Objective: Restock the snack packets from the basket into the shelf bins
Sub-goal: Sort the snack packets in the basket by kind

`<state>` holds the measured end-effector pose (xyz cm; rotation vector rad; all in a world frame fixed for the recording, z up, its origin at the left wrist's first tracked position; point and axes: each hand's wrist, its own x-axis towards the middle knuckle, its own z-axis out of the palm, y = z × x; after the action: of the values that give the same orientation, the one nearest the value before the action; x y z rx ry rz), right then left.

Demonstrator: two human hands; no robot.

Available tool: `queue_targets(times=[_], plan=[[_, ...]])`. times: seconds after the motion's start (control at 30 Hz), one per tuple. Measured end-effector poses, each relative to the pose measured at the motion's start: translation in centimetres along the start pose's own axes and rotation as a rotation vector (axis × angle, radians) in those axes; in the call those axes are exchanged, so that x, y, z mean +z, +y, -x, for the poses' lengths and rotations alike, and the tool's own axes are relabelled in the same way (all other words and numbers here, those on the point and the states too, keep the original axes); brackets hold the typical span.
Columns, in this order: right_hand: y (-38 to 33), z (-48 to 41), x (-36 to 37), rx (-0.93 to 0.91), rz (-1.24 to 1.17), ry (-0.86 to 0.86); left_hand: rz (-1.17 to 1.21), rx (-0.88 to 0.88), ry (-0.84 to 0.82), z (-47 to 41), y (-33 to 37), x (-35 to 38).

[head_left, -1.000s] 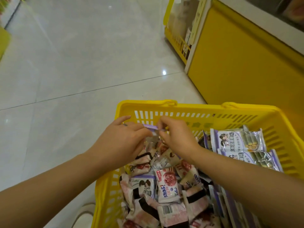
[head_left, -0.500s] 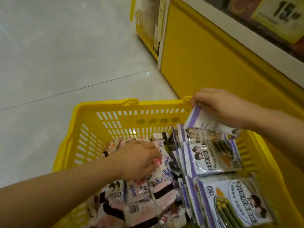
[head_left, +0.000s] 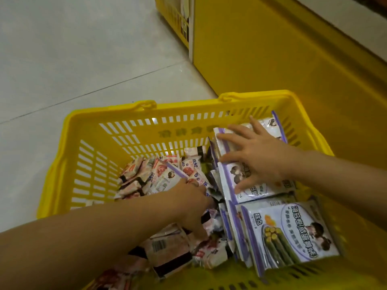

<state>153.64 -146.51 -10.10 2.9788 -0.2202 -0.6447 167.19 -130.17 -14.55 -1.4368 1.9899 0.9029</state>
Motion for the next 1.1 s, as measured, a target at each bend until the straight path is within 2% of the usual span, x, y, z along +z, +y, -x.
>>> queue_targets(times=[0.17, 0.27, 0.4, 0.53, 0.67, 0.7, 0.77, 0.8, 0.9, 0.97, 1.03, 1.1], plan=[[-1.2, -0.1, -0.3, -0.048, -0.104, 0.067, 0.042, 0.006, -0.053, 0.1, 0.3, -0.6], [-2.4, -0.2, -0.3, -0.030, -0.043, -0.023, 0.152, 0.016, -0.031, 0.4, 0.2, -0.5], [-2.0, -0.7, -1.1, 0.045, -0.025, -0.071, 0.320, 0.038, 0.099, 2.0, -1.0, -0.3], [-1.3, -0.3, -1.6, 0.074, 0.013, -0.092, 0.651, 0.032, 0.228, 4.5, -3.6, 0.4], [-1.4, -0.5, -1.7, 0.078, 0.028, -0.100, 1.099, -0.056, 0.478, 7.9, -6.6, -0.1], [-1.4, -0.5, -1.7, 0.077, 0.027, -0.097, 1.124, -0.096, 0.547, 8.8, -7.6, -0.3], [-1.4, -0.5, -1.7, 0.076, 0.026, -0.094, 0.978, -0.220, 0.654, 10.4, -9.8, -0.7], [-1.4, -0.5, -1.7, 0.076, 0.027, -0.096, 0.818, -0.309, 0.675, 11.0, -10.8, -0.7], [-1.5, -0.5, -1.7, 0.077, 0.030, -0.103, 0.110, -0.592, 0.584, 11.4, -12.4, 0.4], [-1.5, -0.6, -1.6, 0.076, 0.028, -0.096, -0.261, -0.671, 0.482, 10.3, -12.0, 1.4], [-1.4, -0.6, -1.6, 0.070, 0.041, -0.095, -0.423, -0.687, 0.383, 9.4, -11.2, 2.2], [-1.3, -0.5, -1.4, 0.061, 0.042, -0.094, -0.480, -0.674, 0.312, 9.2, -10.4, 2.3]])
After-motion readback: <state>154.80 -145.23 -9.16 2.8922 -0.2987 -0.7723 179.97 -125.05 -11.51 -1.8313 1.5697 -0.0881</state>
